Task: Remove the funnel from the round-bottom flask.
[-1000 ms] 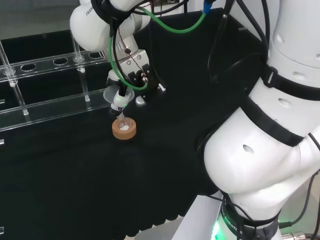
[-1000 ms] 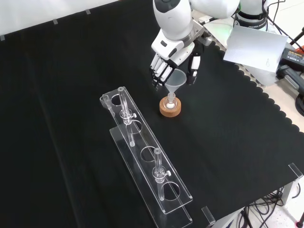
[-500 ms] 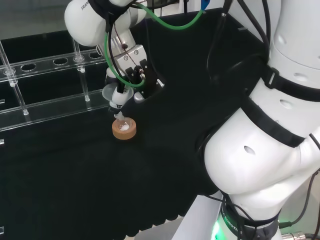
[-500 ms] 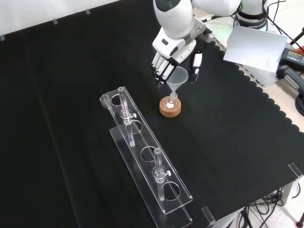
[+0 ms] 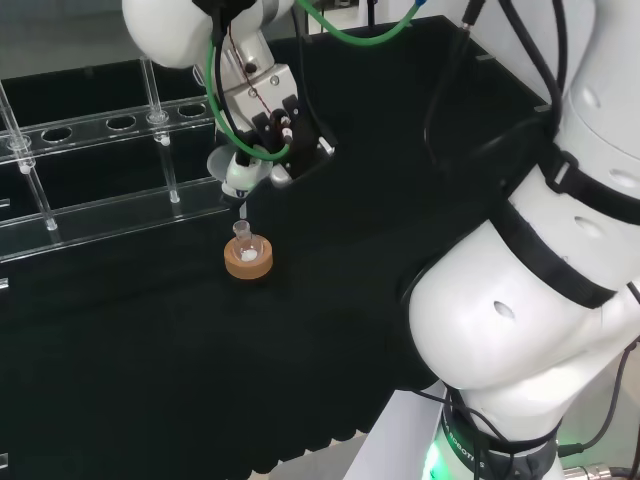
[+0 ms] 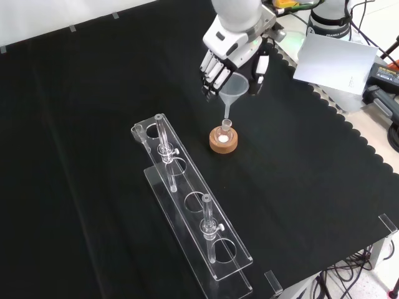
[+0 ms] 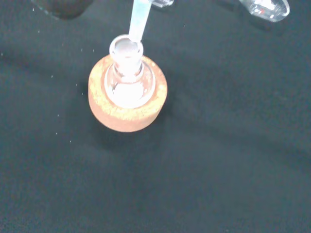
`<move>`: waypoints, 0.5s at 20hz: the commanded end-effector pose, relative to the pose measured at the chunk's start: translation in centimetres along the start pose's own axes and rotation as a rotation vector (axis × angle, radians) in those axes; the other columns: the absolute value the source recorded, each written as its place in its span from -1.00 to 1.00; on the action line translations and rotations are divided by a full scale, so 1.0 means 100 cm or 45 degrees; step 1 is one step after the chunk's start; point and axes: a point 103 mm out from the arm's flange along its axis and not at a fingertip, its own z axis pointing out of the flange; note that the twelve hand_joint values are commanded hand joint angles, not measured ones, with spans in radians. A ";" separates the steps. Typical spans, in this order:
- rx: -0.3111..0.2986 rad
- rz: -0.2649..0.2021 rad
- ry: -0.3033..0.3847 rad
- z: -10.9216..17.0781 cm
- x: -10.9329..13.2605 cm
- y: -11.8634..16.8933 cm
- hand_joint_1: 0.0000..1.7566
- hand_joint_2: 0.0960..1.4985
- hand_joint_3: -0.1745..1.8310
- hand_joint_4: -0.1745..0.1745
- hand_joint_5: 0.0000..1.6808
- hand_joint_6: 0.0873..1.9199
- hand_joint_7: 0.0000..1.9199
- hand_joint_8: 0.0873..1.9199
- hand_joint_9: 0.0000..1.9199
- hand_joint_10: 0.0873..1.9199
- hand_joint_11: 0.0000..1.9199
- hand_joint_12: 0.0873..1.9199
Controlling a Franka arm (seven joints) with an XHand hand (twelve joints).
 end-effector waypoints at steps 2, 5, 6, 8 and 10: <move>-0.033 0.047 -0.007 -0.025 -0.002 -0.025 -0.06 0.41 -1.00 -0.15 -0.33 -1.00 -0.66 -0.37 -0.28 -0.50 -0.39 0.31; -0.052 0.066 -0.003 -0.038 -0.006 -0.029 -0.06 0.41 -1.00 -0.15 -0.33 -1.00 -0.66 -0.37 -0.28 -0.50 -0.39 0.31; -0.058 0.073 0.001 -0.043 -0.008 -0.030 -0.06 0.41 -1.00 -0.15 -0.33 -1.00 -0.66 -0.37 -0.28 -0.50 -0.39 0.31; -0.066 0.082 0.002 -0.051 -0.012 -0.031 -0.06 0.41 -1.00 -0.15 -0.32 -1.00 -0.66 -0.36 -0.28 -0.50 -0.39 0.31; -0.070 0.090 0.007 -0.059 -0.017 -0.029 -0.06 0.41 -1.00 -0.15 -0.32 -1.00 -0.66 -0.36 -0.28 -0.51 -0.39 0.31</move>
